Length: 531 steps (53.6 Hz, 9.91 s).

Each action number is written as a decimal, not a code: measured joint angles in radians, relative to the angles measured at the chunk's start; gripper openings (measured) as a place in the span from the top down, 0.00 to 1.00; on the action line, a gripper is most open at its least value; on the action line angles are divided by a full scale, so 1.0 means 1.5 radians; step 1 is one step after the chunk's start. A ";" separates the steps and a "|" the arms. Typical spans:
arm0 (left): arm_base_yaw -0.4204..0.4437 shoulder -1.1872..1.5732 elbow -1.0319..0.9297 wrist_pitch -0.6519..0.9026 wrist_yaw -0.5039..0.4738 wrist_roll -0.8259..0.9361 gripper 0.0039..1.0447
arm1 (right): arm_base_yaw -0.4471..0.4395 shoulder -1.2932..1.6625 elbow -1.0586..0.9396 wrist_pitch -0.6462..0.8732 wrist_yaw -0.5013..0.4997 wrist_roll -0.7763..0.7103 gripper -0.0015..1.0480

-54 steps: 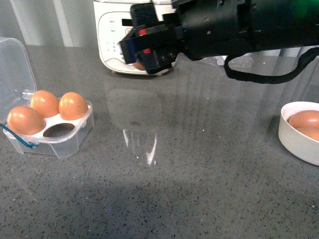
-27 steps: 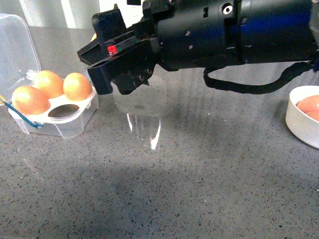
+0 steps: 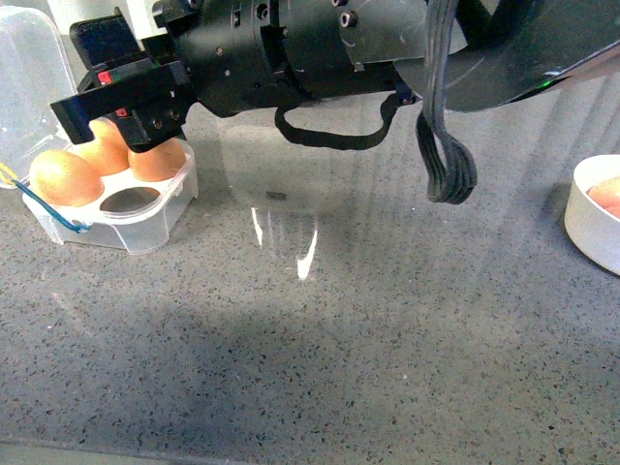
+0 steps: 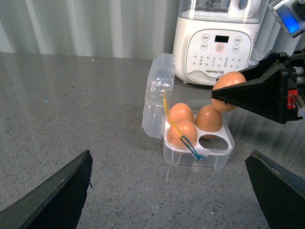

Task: Put egg into box

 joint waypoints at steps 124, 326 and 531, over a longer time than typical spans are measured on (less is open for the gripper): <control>0.000 0.000 0.000 0.000 0.000 0.000 0.06 | -0.234 -0.395 -0.248 0.060 0.417 -0.051 0.07; -0.059 0.108 0.061 -0.188 -0.203 -0.135 0.06 | -0.426 -1.343 -0.844 -0.302 0.355 0.090 0.07; -0.030 0.067 0.062 -0.017 -0.009 -0.009 0.75 | -0.426 -1.343 -0.844 -0.302 0.354 0.091 0.07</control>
